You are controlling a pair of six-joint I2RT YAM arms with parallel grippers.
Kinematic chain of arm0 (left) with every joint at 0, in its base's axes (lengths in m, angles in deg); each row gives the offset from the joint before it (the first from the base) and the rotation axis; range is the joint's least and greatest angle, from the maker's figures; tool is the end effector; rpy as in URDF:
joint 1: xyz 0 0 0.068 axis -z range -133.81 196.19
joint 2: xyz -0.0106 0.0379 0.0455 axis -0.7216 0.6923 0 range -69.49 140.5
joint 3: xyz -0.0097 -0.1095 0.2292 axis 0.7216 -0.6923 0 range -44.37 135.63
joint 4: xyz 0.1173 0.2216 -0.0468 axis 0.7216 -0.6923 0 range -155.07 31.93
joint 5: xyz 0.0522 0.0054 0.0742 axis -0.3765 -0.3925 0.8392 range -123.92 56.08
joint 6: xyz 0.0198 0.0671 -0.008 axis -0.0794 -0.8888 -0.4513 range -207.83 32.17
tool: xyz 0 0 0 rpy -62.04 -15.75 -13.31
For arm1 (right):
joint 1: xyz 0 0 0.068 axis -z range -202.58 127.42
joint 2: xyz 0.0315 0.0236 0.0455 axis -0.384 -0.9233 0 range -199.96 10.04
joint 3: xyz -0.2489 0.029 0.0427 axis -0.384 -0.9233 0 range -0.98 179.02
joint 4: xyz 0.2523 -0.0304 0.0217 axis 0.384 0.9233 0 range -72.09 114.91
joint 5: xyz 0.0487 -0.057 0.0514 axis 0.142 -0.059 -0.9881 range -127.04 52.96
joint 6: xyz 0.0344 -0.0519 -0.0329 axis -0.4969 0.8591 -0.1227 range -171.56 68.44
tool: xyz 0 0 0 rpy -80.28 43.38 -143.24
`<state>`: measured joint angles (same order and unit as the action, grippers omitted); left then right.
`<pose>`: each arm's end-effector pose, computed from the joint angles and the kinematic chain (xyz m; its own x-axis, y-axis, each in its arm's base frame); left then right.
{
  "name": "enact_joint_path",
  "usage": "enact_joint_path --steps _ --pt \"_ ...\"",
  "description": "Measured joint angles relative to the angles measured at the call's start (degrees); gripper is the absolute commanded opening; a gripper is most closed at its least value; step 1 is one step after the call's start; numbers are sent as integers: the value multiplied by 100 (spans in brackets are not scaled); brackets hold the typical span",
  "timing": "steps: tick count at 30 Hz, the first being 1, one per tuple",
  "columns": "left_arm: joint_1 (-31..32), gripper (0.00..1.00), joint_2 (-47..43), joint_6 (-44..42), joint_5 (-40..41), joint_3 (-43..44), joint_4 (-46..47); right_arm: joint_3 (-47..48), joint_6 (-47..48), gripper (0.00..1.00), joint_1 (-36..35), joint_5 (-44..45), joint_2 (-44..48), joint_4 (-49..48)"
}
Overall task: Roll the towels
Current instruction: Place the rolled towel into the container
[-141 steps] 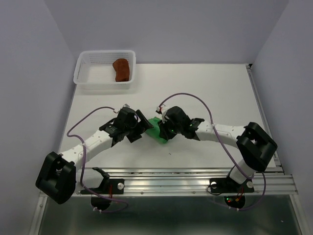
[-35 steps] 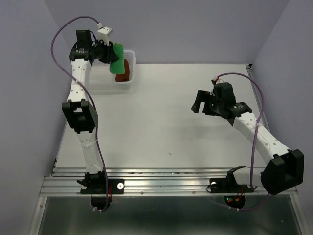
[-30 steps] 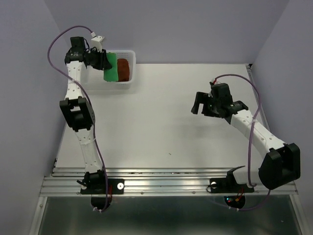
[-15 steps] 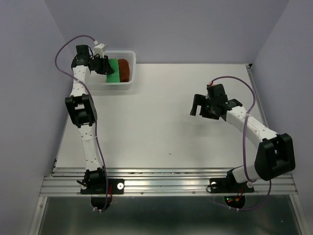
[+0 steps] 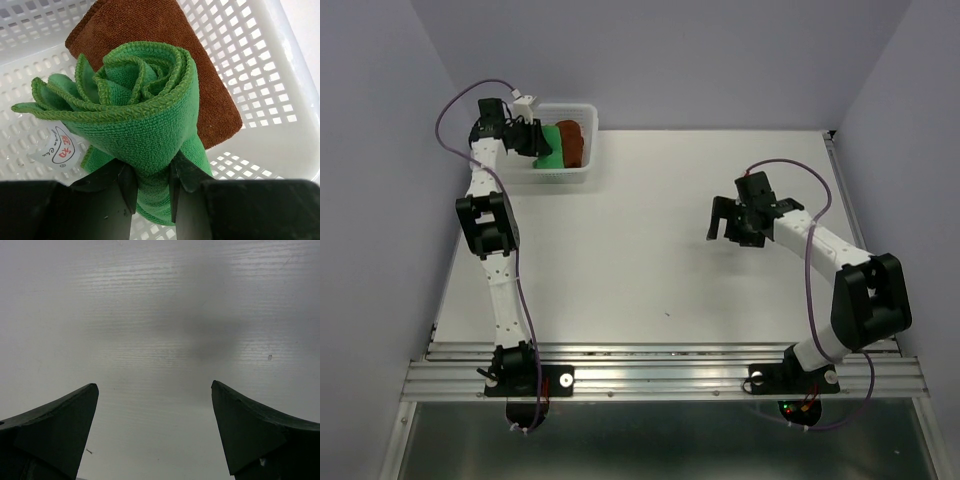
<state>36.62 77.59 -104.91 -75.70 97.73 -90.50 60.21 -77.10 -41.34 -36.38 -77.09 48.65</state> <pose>0.5594 0.0553 0.2145 -0.4559 0.1454 -0.8781 0.5563 0.8167 -0.1536 0.3037 0.1024 0.1977 -0.8500 0.1666 -0.4998 0.0564 0.9720 0.2281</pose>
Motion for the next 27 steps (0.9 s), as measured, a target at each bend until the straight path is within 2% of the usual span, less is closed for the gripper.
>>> enact_joint_path --steps 3,5,8,10,11,12,15,16,19,21,22,23,27 --pt "-24 0 7 13 74 0 4 20 -17 100 0 -2 -94 28" --pt "-57 15 9 26 131 0 9 28 -17 100 0 -7 -153 28" --pt "-109 16 7 76 280 0 72 28 -17 100 0 -7 -216 35" --pt "-138 23 9 109 372 0 118 28 -17 100 0 -7 -240 35" --pt "-146 29 9 116 404 0 138 28 -17 100 0 -7 -254 35" --pt "-160 39 9 138 452 0 168 28 -17 100 0 -7 -258 35" --pt "-173 49 9 238 553 0 249 31 -17 100 0 -13 -260 35" --pt "-173 60 7 271 588 0 273 31 -17 100 0 -17 -260 35" --pt "-173 71 7 352 702 0 319 31 -17 100 0 -22 -260 37" --pt "-175 73 7 407 804 0 352 31 -17 100 0 -26 -260 35" --pt "-175 79 7 426 846 0 356 31 -17 100 0 -37 -260 37" --pt "-177 82 4 457 887 -4 363 31 -17 100 0 -52 -260 35" --pt "-179 82 -74 597 931 -76 398 31 -15 100 0 -131 -260 35"
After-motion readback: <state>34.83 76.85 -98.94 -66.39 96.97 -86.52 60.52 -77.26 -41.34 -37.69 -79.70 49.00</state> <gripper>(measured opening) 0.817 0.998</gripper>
